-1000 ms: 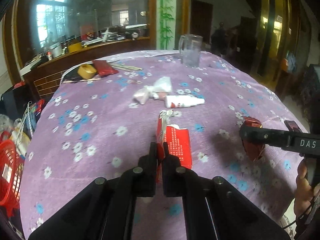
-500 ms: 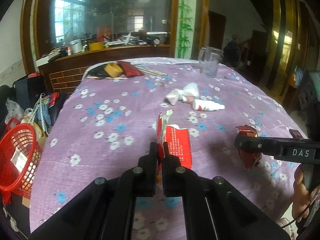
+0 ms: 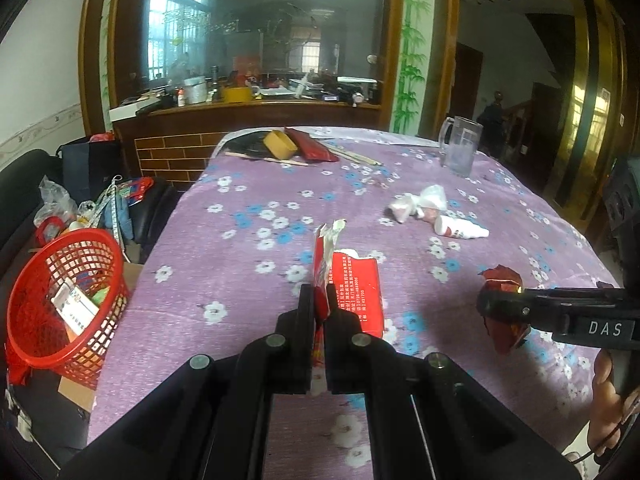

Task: Collect trash
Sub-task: 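Carry the red wrapper and gold-lettered packet over the red basket and release both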

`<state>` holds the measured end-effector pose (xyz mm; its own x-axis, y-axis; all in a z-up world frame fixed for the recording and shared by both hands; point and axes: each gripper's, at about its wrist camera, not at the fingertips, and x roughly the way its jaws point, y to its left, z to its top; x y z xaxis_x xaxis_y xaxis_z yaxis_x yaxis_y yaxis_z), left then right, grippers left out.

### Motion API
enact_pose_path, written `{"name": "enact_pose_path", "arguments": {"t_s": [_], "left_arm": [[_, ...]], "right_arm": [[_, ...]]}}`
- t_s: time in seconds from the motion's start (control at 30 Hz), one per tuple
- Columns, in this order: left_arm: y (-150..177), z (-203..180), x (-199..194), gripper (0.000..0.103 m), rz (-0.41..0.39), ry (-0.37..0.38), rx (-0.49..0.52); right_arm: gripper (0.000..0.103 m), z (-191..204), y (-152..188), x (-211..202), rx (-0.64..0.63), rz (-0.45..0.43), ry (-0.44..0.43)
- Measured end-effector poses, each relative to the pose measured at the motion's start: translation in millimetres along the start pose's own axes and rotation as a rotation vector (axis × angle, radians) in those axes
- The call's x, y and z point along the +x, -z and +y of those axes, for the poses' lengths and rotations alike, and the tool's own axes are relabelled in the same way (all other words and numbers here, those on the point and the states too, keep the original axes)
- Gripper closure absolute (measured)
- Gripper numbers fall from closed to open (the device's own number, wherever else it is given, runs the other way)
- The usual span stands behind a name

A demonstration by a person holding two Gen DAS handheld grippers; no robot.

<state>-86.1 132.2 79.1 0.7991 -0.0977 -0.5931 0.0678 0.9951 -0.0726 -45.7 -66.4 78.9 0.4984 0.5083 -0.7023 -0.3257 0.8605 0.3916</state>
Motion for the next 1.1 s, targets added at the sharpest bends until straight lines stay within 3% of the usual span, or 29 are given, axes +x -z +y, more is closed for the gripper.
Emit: {"name": "enact_pose_path", "arguments": {"t_s": [0.67,1.1], "left_arm": [[6,64,-16,0.099,-0.036,-0.046,-0.104],[4,126,-46,0.099,-0.089,-0.128,-0.180]], "right_arm": [[0.072,60,-13,43,-0.100,0.059,-0.016],[0.071,117,-29,62,-0.179,0.081,-0.058]]}}
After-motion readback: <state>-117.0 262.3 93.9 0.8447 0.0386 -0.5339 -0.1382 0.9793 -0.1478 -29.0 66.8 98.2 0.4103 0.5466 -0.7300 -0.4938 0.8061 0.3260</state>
